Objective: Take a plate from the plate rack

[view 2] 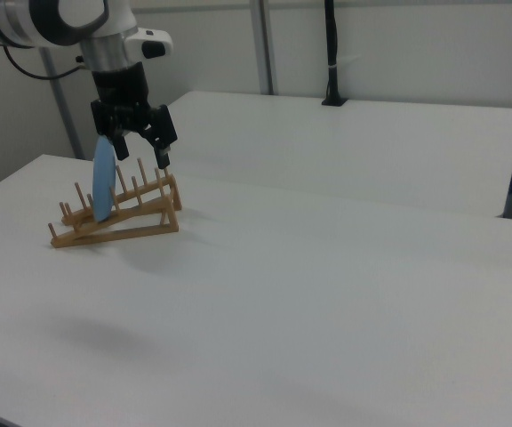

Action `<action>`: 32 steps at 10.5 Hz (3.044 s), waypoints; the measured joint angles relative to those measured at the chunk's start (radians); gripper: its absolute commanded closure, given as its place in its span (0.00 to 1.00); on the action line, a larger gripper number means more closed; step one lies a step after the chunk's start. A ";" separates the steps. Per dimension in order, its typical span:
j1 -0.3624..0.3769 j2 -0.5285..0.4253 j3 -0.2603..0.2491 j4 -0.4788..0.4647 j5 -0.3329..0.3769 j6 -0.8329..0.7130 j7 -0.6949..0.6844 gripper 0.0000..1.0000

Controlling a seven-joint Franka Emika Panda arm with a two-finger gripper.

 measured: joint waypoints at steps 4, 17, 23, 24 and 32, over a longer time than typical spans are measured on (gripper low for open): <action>0.068 0.026 0.002 0.000 -0.020 0.053 0.000 0.00; 0.503 0.297 0.005 0.016 -0.441 0.421 0.689 0.47; 0.529 0.369 0.005 0.066 -0.506 0.439 0.763 0.53; 0.538 0.369 0.005 0.068 -0.506 0.439 0.763 0.53; 0.574 0.370 -0.003 0.068 -0.635 0.439 0.871 0.55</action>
